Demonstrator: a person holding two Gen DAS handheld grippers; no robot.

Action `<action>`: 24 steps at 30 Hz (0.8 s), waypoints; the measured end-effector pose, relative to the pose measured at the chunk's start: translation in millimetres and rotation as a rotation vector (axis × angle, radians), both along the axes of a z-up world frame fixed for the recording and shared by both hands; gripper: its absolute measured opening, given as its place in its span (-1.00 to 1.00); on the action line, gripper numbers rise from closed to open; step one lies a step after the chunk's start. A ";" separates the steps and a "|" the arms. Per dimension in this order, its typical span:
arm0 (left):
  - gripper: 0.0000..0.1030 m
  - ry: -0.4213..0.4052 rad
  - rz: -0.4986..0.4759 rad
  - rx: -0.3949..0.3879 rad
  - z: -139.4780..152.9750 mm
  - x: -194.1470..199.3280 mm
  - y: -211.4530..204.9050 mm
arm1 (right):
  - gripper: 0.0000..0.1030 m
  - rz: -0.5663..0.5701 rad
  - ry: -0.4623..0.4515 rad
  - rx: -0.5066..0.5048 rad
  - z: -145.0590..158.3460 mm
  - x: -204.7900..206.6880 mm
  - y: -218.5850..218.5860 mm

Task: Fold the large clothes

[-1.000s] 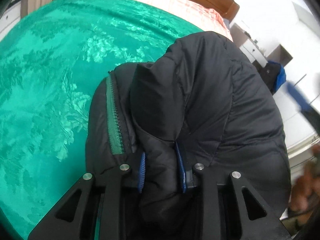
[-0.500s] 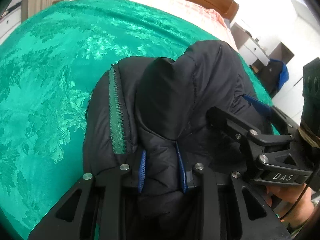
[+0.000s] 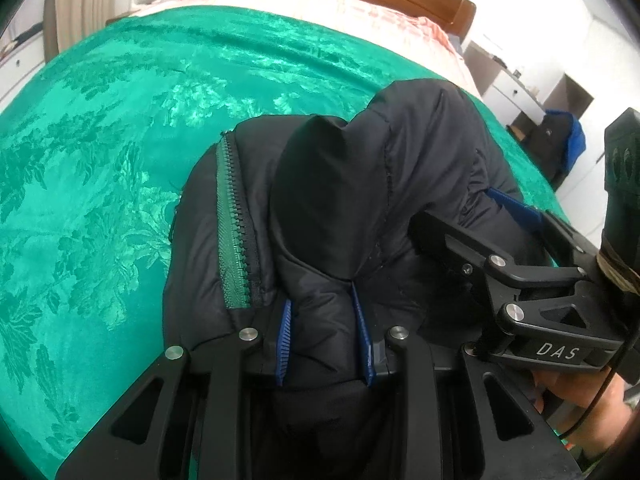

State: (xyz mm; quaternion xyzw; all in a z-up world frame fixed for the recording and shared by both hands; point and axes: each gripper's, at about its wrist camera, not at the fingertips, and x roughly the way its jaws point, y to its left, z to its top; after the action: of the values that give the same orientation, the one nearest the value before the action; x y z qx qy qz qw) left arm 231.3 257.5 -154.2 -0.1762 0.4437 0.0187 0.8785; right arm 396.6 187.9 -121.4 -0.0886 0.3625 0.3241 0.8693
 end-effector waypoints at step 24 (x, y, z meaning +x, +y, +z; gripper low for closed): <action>0.09 -0.019 -0.002 -0.089 36.3 -24.7 7.9 | 1.00 0.006 0.064 0.005 23.5 1.8 -6.5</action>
State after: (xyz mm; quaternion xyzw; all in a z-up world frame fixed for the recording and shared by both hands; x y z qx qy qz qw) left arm 206.5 265.4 -117.9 -0.2146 0.4357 -0.0035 0.8741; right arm 398.5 181.4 -97.9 -0.0773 0.3890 0.3304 0.8565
